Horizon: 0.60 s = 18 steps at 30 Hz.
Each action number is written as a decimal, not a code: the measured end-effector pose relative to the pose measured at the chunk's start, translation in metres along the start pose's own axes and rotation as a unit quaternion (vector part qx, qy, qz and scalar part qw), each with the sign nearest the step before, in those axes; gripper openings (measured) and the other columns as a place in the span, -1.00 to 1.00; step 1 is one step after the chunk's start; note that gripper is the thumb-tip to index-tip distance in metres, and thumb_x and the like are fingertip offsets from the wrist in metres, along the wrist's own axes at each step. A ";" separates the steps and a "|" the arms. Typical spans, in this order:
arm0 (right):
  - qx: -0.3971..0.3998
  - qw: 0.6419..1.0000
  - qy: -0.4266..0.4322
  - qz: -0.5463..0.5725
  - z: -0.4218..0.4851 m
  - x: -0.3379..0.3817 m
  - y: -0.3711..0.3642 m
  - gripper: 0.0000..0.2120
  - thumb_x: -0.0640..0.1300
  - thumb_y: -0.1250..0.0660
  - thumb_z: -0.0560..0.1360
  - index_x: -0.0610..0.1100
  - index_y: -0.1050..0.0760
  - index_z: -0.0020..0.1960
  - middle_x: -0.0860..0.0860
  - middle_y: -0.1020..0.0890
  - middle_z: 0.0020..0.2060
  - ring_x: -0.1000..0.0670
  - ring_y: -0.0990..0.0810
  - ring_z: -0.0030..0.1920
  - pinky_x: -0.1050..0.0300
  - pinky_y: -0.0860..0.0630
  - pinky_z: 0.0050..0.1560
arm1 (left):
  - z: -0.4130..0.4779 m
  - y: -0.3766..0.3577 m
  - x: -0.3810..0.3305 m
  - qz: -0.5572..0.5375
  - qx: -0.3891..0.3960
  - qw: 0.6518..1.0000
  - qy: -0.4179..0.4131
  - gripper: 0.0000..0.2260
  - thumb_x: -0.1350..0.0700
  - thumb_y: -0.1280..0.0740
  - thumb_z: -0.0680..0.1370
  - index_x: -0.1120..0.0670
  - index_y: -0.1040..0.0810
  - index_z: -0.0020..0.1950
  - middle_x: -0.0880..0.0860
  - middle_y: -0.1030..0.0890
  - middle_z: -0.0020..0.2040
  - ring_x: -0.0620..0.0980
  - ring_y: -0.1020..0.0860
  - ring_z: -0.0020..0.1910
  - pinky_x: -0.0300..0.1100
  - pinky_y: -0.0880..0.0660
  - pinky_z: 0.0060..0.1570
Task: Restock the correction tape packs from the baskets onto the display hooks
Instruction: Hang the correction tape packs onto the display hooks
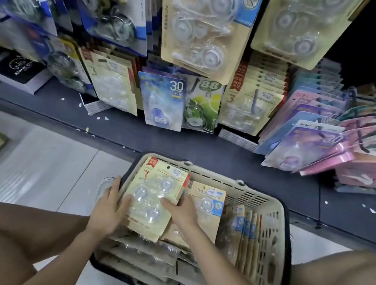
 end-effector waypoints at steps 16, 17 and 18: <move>-0.063 0.979 0.006 0.196 -0.015 0.013 0.017 -0.62 -0.33 -0.46 0.42 -0.11 -0.38 0.12 -0.10 -0.63 0.03 -0.06 -0.64 -0.02 0.02 -0.61 -0.06 | -0.003 0.002 0.000 -0.011 0.002 1.000 0.000 -0.30 -0.23 -0.06 0.56 0.04 0.03 0.62 0.14 -0.21 0.56 0.17 -0.32 0.47 0.08 -0.35 0.35; -0.074 0.979 0.016 0.188 -0.019 0.013 0.032 -0.64 -0.34 -0.45 0.43 -0.09 -0.38 0.09 -0.10 -0.62 0.02 -0.06 -0.64 -0.03 0.03 -0.60 -0.06 | -0.003 0.002 0.000 -0.012 0.002 1.000 0.000 -0.30 -0.24 -0.05 0.56 0.03 0.03 0.62 0.14 -0.21 0.56 0.17 -0.32 0.47 0.09 -0.36 0.35; -0.082 0.980 0.026 0.177 -0.023 0.015 0.048 -0.65 -0.34 -0.44 0.43 -0.08 -0.38 0.08 -0.11 -0.62 0.02 -0.07 -0.64 -0.03 0.01 -0.60 -0.04 | -0.003 0.002 -0.001 -0.013 0.003 1.000 0.000 -0.29 -0.25 -0.05 0.55 0.03 0.03 0.62 0.14 -0.22 0.55 0.18 -0.34 0.45 0.10 -0.37 0.34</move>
Point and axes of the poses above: each hand's wrist, its own z-axis towards the middle knuckle, its own y-axis out of the back of the hand, x = y × z, the point moved 9 cm from there along z, towards the middle knuckle
